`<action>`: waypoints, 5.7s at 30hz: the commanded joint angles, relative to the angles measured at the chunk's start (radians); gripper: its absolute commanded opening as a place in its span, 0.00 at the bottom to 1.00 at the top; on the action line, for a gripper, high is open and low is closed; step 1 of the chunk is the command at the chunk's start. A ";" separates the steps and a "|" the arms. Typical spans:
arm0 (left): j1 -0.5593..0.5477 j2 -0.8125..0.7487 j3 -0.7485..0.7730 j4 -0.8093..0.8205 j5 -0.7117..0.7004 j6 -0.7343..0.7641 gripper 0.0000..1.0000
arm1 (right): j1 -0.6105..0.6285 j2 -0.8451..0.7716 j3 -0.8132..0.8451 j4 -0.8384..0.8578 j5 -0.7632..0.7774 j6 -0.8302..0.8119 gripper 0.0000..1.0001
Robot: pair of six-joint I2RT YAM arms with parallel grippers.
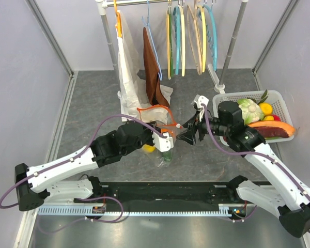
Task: Place the food in the zip-top bag and seal the zipper
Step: Zip the zipper food storage bag at the center of the board.
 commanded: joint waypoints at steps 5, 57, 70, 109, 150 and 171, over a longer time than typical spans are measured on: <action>0.000 0.026 0.089 0.029 -0.006 -0.109 0.02 | -0.001 0.037 -0.075 0.216 0.047 0.140 0.62; 0.084 0.158 0.324 -0.143 0.368 -0.648 0.09 | 0.051 0.019 0.195 -0.115 -0.133 -0.417 0.00; 0.119 0.076 0.231 -0.131 0.537 -0.493 0.02 | 0.052 -0.015 0.181 -0.225 -0.140 -0.555 0.24; 0.123 0.053 0.239 -0.099 0.604 -0.569 0.51 | 0.074 0.074 0.266 -0.210 -0.114 -0.558 0.00; 0.121 0.154 0.288 -0.048 0.695 -0.546 0.10 | 0.103 0.046 0.292 -0.245 -0.116 -0.650 0.00; 0.158 0.099 0.221 -0.125 0.646 -0.479 0.03 | 0.105 0.022 0.284 -0.248 -0.117 -0.659 0.00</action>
